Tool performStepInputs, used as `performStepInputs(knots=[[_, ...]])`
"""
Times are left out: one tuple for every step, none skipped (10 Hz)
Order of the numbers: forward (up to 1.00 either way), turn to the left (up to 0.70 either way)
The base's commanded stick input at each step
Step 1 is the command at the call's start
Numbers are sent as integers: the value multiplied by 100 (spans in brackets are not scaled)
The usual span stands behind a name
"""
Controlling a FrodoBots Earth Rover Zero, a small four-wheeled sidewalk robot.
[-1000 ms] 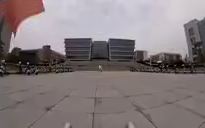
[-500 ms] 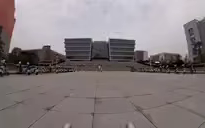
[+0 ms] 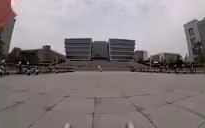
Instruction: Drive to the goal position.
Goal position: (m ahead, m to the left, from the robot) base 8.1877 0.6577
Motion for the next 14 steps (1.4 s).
performStepInputs(knots=[[85,0],[85,0],[85,0],[85,0],[85,0],[85,0],[85,0],[85,0],[85,0],[85,0],[85,0],[85,0],[85,2],[85,4]])
